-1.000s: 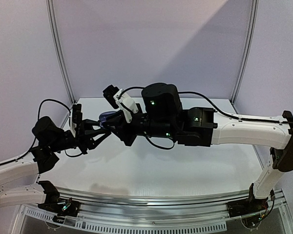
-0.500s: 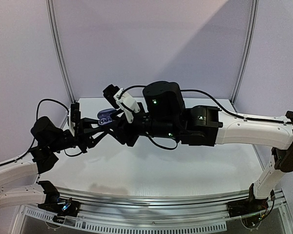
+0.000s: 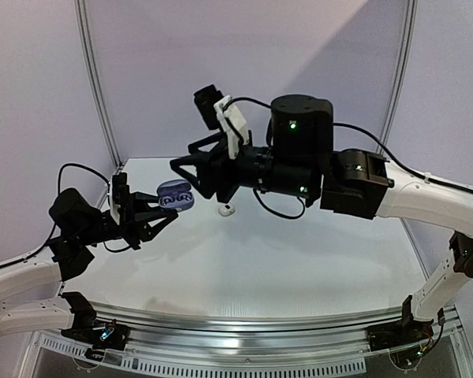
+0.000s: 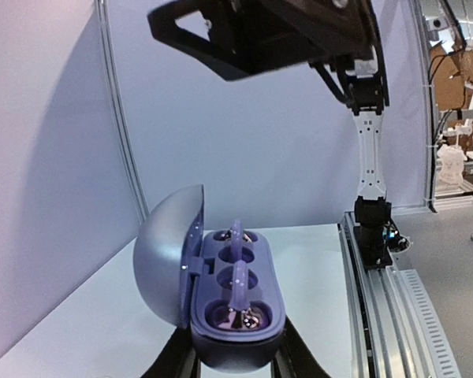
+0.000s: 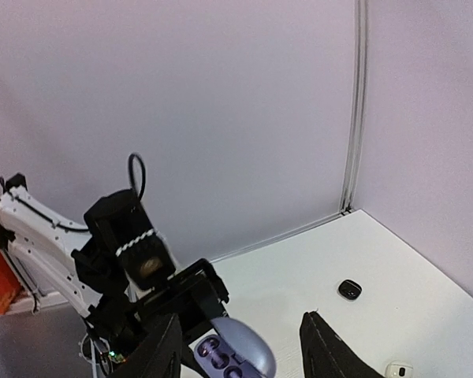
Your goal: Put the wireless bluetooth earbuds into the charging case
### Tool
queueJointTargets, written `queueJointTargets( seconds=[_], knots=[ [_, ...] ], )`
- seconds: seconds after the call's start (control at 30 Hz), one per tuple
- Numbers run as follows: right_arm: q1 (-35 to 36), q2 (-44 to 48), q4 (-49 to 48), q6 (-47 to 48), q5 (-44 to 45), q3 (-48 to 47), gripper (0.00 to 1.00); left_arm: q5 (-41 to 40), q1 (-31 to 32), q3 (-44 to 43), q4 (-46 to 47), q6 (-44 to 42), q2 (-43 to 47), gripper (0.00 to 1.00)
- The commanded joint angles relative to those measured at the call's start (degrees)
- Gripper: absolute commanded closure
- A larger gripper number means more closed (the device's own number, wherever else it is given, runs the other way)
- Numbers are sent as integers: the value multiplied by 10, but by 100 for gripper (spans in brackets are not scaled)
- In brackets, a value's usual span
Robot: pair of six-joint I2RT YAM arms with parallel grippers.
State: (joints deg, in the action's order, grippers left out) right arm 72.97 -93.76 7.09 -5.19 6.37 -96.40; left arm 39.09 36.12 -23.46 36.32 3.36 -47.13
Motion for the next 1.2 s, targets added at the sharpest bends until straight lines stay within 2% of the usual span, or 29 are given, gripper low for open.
queueJointTargets(
  seconds=[0.0,0.17,0.4,0.63,0.77,0.9,1.03,1.1,1.17],
  knots=[
    [-19,11,58,-82,26,-24,48,23,10,-1,-59,-161,10,100],
    [-33,-58,199,-147,28,-92,50,49,10,-9,-96,-272,17,100],
    [-33,-150,280,-131,-93,-178,52,44,11,-14,-118,-337,24,100],
    [-28,-153,284,-126,-158,-167,57,14,10,-20,-119,-304,25,100],
    [-25,-128,282,-127,-124,-145,55,14,9,-19,-118,-265,24,100],
    [-36,-89,273,-131,-71,-123,46,15,8,-23,-118,-128,12,100],
    [-50,-7,200,-139,-43,-29,31,25,-8,-10,-91,117,-14,100],
    [-58,28,163,-156,-27,24,20,32,-30,10,-62,270,-39,100],
    [-61,61,145,-175,5,64,13,30,-64,30,-42,378,-70,100]
  ],
)
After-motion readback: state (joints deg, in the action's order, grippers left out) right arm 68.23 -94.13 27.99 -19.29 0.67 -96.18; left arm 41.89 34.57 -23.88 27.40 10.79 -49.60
